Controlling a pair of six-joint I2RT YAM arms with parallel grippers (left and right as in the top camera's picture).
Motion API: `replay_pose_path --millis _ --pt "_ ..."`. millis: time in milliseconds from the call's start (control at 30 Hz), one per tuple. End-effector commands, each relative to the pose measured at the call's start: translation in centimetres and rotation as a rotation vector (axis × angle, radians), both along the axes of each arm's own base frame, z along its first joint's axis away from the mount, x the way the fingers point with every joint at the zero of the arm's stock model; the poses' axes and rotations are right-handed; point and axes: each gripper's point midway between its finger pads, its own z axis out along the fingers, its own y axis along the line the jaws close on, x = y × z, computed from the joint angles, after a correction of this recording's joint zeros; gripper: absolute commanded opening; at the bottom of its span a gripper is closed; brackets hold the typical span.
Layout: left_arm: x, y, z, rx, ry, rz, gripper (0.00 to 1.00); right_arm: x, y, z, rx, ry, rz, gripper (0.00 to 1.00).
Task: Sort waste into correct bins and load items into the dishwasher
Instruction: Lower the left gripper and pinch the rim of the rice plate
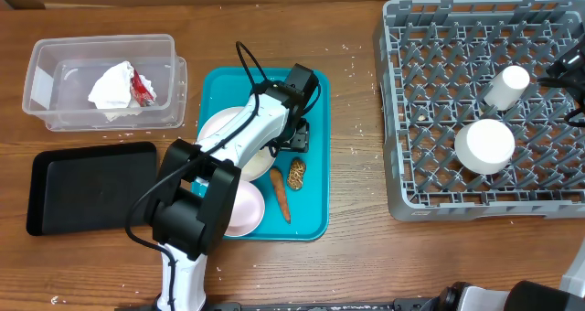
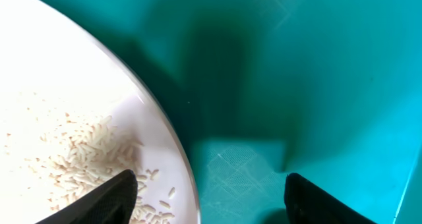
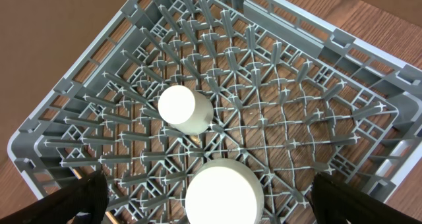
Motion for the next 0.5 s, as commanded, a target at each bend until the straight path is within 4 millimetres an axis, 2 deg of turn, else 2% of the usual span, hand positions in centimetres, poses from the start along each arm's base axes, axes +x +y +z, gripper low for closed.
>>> replay_pose_path --millis 0,33,167,467 --pt "0.75 0.02 0.29 0.016 -0.025 0.009 0.65 -0.06 -0.21 0.51 -0.016 -0.009 -0.004 1.0" --pt "0.76 0.04 0.29 0.016 -0.025 0.009 0.55 -0.06 -0.21 0.49 -0.016 -0.009 -0.004 1.0" --pt "0.78 0.08 0.29 0.018 -0.026 0.01 0.34 -0.06 -0.21 0.49 -0.016 -0.009 -0.004 1.0" --pt "0.22 0.38 -0.09 0.032 -0.002 0.01 0.31 -0.06 -0.21 0.49 -0.016 -0.009 -0.004 1.0"
